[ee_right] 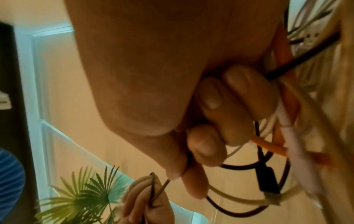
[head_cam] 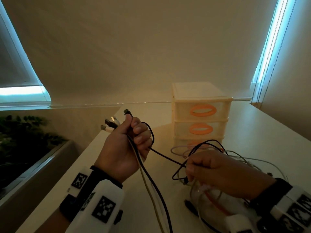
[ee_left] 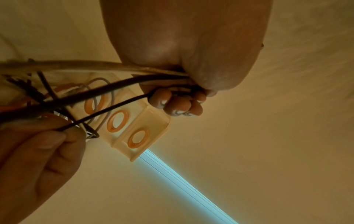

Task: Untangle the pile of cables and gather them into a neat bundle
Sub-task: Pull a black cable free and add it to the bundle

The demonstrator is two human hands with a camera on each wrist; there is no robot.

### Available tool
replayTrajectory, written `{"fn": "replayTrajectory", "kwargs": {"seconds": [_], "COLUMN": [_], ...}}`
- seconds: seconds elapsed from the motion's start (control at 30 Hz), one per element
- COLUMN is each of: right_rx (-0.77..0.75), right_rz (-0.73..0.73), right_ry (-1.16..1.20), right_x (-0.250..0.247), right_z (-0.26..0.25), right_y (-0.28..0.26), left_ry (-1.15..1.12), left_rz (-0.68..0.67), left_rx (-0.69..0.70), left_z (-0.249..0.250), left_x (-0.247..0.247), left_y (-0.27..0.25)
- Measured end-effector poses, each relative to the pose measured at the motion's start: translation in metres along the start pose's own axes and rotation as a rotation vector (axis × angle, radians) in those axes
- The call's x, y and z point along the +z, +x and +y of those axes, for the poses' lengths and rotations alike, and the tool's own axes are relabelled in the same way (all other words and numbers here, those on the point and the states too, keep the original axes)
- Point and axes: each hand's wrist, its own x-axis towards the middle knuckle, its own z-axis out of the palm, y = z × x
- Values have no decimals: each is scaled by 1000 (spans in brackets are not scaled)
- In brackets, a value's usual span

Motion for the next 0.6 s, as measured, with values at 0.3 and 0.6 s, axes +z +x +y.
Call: {"fn": "replayTrajectory", "kwargs": {"seconds": [0.3, 0.6], "right_rx": [196, -179], "right_rz": [292, 688], "right_ry": [-35, 94], "right_x": [-16, 21], "right_z": [6, -8], "right_y": [4, 9], "left_ry": [227, 388], "left_rz": [-197, -244], "left_rx": [-222, -259], "left_z": [-8, -49], "left_x": [2, 18], "left_y": [-5, -14]}}
